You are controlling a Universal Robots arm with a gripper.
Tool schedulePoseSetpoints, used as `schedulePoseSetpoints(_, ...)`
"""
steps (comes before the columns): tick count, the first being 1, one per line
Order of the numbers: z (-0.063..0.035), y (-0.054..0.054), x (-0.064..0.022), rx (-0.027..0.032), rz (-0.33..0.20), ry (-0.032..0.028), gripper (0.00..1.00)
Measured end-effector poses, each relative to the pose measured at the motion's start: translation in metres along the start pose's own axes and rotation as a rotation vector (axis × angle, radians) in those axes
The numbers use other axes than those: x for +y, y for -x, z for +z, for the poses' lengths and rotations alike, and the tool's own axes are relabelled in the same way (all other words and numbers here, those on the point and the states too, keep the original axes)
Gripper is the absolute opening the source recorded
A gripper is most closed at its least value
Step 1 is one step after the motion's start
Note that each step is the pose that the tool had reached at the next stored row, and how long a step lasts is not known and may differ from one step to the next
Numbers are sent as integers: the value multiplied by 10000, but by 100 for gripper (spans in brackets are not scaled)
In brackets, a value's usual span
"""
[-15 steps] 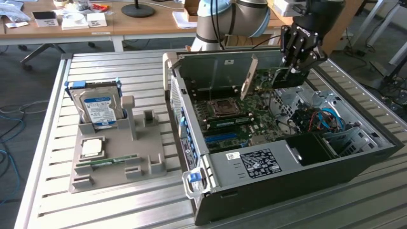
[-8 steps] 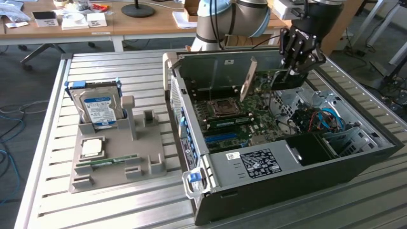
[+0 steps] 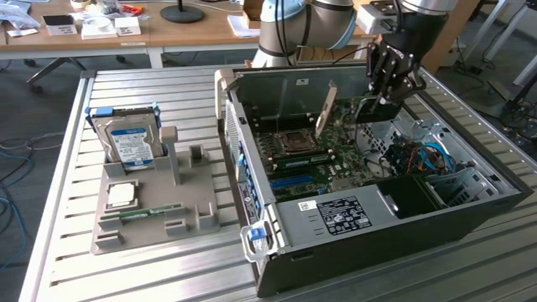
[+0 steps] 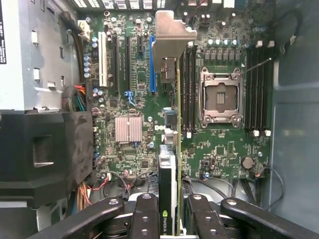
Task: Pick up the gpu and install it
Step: 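Insert the gpu into the slot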
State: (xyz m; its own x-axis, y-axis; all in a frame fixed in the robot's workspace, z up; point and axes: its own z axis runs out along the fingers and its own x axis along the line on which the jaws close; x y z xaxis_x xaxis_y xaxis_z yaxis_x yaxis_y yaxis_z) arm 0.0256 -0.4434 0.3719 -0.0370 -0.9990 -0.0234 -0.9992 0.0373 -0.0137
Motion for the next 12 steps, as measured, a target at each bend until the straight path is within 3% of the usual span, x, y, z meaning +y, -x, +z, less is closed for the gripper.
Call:
schedulePoseSetpoints(6, 5, -1, 12, 0, 3, 0, 27)
schedulePoseSetpoints(12, 30, -6, 137, -1, 1, -3, 27)
